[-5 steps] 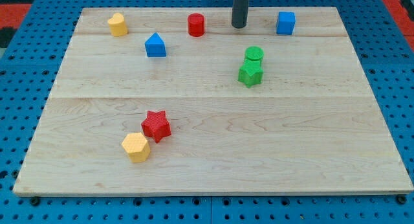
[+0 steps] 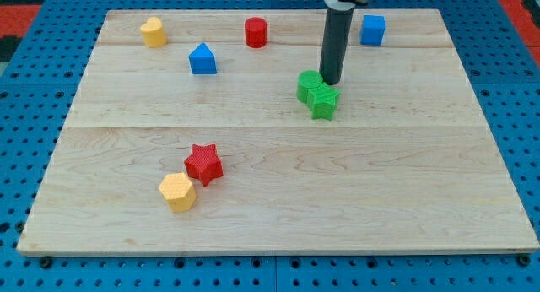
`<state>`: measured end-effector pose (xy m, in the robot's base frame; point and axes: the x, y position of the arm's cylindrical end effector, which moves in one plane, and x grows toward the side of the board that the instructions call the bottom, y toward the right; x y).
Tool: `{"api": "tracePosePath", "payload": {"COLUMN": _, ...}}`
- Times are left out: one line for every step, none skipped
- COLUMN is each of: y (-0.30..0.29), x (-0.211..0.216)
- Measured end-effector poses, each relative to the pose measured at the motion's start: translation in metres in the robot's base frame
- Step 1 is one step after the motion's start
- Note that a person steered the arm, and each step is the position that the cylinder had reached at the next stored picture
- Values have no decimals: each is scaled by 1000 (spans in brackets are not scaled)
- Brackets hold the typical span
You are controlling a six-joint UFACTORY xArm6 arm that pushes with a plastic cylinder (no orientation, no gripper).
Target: Move the green circle away from the green star
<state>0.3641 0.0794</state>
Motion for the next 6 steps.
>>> {"api": "tracePosePath", "payload": {"y": -22, "x": 23}}
{"api": "tracePosePath", "payload": {"y": -53, "x": 28}}
{"api": "tracePosePath", "payload": {"y": -141, "x": 32}}
{"api": "tracePosePath", "payload": {"y": -129, "x": 52}}
{"api": "tracePosePath", "payload": {"y": -159, "x": 55}}
{"api": "tracePosePath", "payload": {"y": -226, "x": 52}}
